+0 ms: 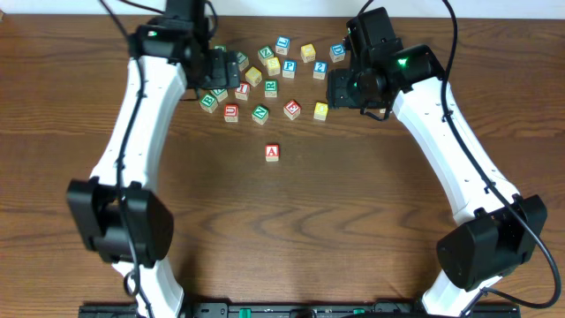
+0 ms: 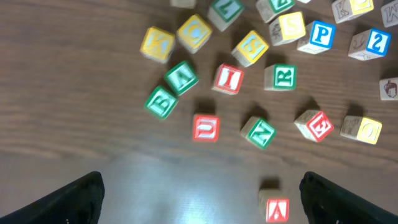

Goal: Spell out AI2
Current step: 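Move the left gripper over the red I block and grasp it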

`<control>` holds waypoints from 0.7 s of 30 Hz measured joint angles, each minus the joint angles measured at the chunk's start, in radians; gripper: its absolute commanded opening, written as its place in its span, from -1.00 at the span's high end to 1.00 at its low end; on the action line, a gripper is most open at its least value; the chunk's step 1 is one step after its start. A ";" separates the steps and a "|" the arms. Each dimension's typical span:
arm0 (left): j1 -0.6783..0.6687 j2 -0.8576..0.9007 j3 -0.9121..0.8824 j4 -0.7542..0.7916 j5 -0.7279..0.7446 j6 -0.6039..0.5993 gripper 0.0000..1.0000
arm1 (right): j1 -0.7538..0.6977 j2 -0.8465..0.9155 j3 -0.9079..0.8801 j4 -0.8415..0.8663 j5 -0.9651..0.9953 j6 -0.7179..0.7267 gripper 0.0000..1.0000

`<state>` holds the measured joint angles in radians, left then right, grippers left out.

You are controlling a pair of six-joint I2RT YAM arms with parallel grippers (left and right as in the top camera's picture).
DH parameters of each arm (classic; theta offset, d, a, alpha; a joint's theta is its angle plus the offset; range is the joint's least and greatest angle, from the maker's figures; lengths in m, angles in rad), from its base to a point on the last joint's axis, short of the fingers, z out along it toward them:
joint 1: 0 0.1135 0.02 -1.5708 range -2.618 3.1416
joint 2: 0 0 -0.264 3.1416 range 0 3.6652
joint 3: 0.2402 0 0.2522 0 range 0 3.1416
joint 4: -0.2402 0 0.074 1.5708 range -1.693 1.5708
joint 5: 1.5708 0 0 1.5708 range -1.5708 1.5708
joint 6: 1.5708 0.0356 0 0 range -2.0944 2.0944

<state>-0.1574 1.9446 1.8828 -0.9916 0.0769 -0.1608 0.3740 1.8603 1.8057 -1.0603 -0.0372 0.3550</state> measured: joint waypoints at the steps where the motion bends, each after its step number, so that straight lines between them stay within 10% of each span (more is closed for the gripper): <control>1: -0.006 0.017 0.001 0.014 0.000 0.000 -0.90 | 0.000 0.000 0.000 -0.003 0.002 -0.001 -0.31; 21: -0.087 0.298 0.002 0.343 0.000 0.092 -0.79 | -0.097 0.000 0.001 -0.070 0.034 -0.057 -0.32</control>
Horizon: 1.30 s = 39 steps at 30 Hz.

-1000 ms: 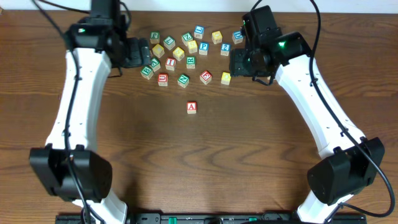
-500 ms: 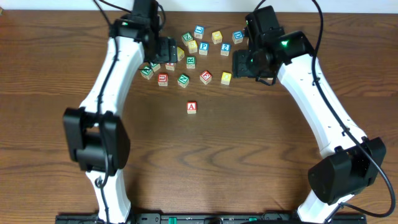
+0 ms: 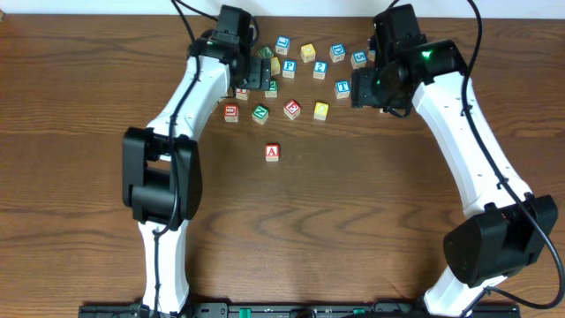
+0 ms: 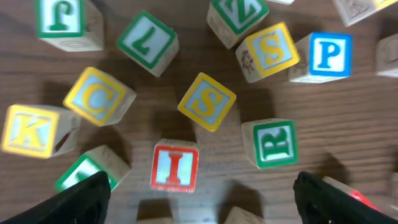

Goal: Spell out AI2
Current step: 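Move the left gripper over the red I block and grasp it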

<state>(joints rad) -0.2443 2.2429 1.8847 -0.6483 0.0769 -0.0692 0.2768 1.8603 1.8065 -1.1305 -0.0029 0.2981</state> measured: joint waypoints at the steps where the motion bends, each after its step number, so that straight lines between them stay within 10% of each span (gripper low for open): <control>1: 0.000 0.010 0.000 0.003 0.000 0.011 -0.78 | 0.000 0.000 0.000 -0.002 0.000 -0.003 -0.32; 39: 0.027 0.097 -0.003 0.089 -0.054 0.111 -0.33 | 0.000 0.000 0.000 -0.002 0.000 -0.022 -0.35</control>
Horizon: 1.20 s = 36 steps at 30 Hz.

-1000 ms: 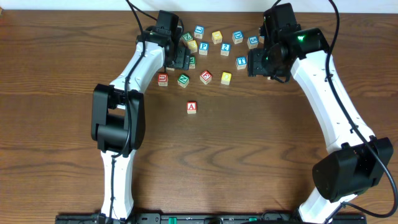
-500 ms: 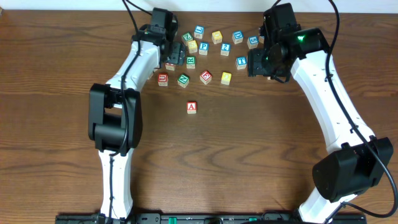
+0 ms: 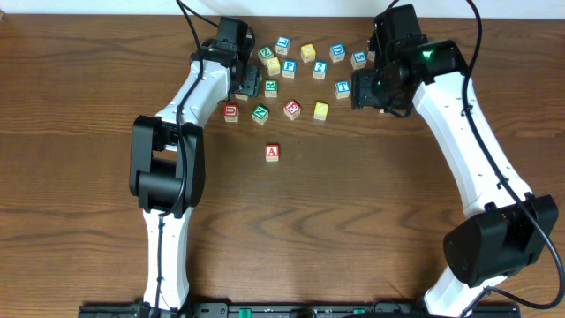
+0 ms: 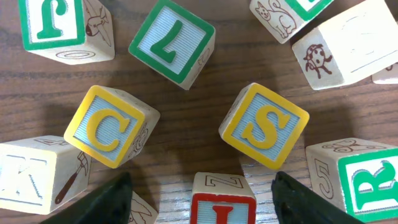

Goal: Spell out AI2
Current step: 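Move the left gripper over the red I block and grasp it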

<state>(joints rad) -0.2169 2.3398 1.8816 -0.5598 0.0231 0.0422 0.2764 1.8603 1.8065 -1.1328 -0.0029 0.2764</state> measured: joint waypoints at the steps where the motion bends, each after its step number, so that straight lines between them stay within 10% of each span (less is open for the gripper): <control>1: 0.000 0.000 0.000 0.000 0.000 0.002 -0.33 | 0.000 0.000 0.000 0.000 0.000 0.000 -0.35; 36: 0.000 0.004 -0.010 -0.027 0.000 0.003 0.26 | 0.000 0.000 0.000 0.005 0.011 0.000 -0.40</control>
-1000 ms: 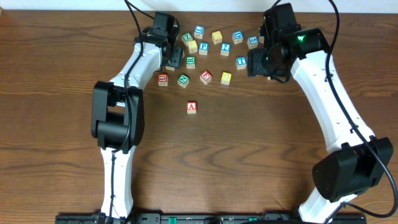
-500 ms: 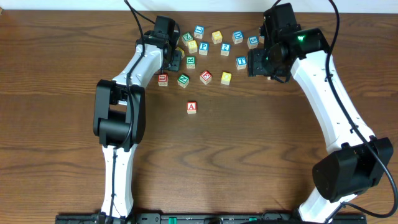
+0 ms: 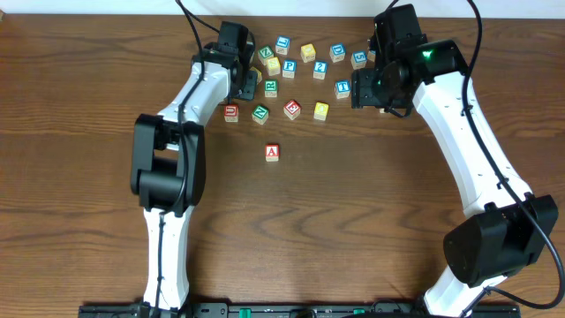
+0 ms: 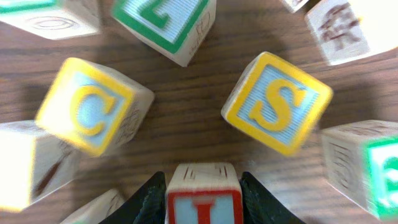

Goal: Spell out AI2
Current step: 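Move the left gripper over the red I block and grasp it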

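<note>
My left gripper [image 4: 203, 200] is shut on the red I block [image 4: 203, 193], with a dark finger [image 4: 150, 198] pressed to each side of it. In the overhead view the left gripper [image 3: 244, 87] sits at the left of the block pile and hides the I block. The red A block [image 3: 272, 152] stands alone on the table in front of the pile. The blue 2 block [image 3: 320, 67] lies in the pile's right half. My right gripper [image 3: 360, 90] hovers at the pile's right edge; its jaws cannot be made out.
Around the I block lie a yellow S block [image 4: 277, 102], a yellow C block [image 4: 93, 106] and a green-lettered block [image 4: 163, 18]. Several more letter blocks are scattered at the back of the wooden table [image 3: 397, 203].
The left fingers stood apart on either side of the I block; now they are closed against its sides. The right arm has not moved.
The left gripper was open high over the left of the pile. Then it was lower, above the I block, then lower still with its fingers astride it. Now it is shut on the I block. The right arm shifted slightly at first, then stayed.
</note>
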`<control>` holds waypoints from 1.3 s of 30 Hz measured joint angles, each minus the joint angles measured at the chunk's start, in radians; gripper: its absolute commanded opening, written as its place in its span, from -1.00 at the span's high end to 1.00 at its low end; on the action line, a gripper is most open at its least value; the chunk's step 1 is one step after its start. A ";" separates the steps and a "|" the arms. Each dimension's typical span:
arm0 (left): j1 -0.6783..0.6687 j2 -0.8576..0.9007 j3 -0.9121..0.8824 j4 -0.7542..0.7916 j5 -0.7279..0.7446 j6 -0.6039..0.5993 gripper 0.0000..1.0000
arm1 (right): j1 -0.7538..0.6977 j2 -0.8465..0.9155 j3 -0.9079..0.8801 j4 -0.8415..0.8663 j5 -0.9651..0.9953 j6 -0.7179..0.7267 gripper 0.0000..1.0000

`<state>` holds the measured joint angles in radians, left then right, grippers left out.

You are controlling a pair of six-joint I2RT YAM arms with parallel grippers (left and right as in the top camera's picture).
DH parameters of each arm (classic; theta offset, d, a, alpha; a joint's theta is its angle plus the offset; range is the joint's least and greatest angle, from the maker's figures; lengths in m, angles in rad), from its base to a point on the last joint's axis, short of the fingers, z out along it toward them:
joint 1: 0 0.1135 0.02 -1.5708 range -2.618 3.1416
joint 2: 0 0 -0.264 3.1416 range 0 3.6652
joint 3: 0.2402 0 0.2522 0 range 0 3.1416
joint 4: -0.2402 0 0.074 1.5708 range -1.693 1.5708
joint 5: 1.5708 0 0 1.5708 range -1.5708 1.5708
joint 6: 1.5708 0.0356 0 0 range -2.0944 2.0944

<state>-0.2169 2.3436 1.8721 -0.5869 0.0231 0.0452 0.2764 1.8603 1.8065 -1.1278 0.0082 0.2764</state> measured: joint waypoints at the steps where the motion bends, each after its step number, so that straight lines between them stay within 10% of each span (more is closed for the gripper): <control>1: 0.000 -0.016 -0.001 -0.006 0.000 -0.004 0.26 | 0.000 0.000 0.000 0.003 0.000 0.000 -0.40; 14: -0.072 -0.390 0.000 -0.129 -0.029 -0.073 0.27 | -0.011 0.000 0.000 0.030 0.005 0.000 -0.40; 39: -0.028 -0.098 0.000 -0.026 -0.056 -0.101 -0.08 | -0.020 0.000 0.000 0.013 0.007 0.000 -0.42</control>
<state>-0.2447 2.2459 1.8725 -0.6128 -0.0330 -0.0559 0.2562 1.8603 1.8069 -1.1152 0.0154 0.2764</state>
